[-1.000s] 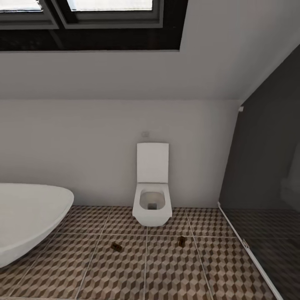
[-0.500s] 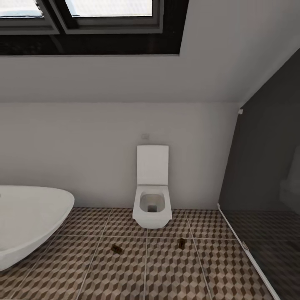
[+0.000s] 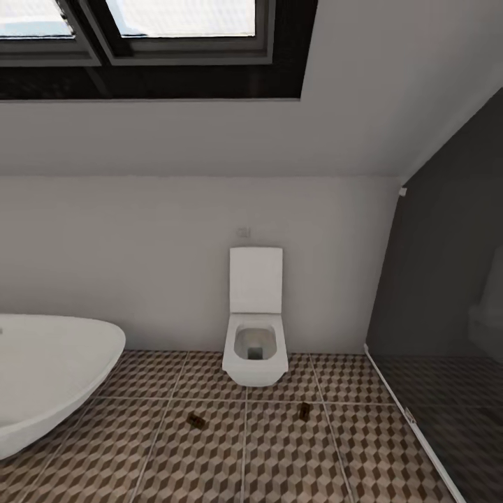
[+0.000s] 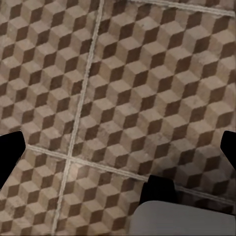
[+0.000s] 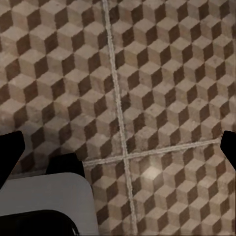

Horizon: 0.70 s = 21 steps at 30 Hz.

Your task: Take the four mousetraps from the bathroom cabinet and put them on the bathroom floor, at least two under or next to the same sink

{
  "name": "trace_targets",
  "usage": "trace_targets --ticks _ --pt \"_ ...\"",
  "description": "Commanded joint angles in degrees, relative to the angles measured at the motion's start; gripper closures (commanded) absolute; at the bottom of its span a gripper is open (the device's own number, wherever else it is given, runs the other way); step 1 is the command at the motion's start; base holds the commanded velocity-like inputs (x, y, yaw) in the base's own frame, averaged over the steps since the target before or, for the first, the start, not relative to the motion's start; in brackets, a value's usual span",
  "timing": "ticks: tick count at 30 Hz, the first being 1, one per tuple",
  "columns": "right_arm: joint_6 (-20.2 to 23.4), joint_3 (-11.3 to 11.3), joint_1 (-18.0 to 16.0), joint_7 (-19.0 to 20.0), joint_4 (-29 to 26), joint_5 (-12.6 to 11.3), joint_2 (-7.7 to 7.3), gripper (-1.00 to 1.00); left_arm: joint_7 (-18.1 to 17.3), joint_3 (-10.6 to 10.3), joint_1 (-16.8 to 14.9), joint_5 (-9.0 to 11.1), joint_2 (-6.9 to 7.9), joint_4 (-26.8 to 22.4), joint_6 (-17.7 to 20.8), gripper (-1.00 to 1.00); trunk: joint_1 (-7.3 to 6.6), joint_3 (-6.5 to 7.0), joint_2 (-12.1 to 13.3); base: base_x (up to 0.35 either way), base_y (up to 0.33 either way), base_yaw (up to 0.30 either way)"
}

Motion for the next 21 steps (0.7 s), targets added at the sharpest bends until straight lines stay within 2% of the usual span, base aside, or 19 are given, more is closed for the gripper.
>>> trace_targets --ticks 1,10,21 --pt "-0.42 -0.43 0.20 0.09 0.18 -0.13 0.00 -1.00 0.18 0.44 0.21 -0.61 -0.06 0.09 -0.25 -1.00 -0.23 0.13 0.38 0.000 0.000 0.000" --pt "-0.42 -0.45 2.59 0.09 0.18 -0.13 0.08 -1.00 0.15 0.44 1.76 -0.61 -0.57 0.09 -0.30 -1.00 -2.21 1.74 3.99 0.000 0.000 0.000" --pt "-0.42 -0.46 3.54 0.09 0.18 -0.20 1.21 -1.00 0.20 0.44 3.67 -0.61 -2.74 0.08 -0.31 -1.00 -4.62 3.72 8.40 0.000 0.000 0.000"
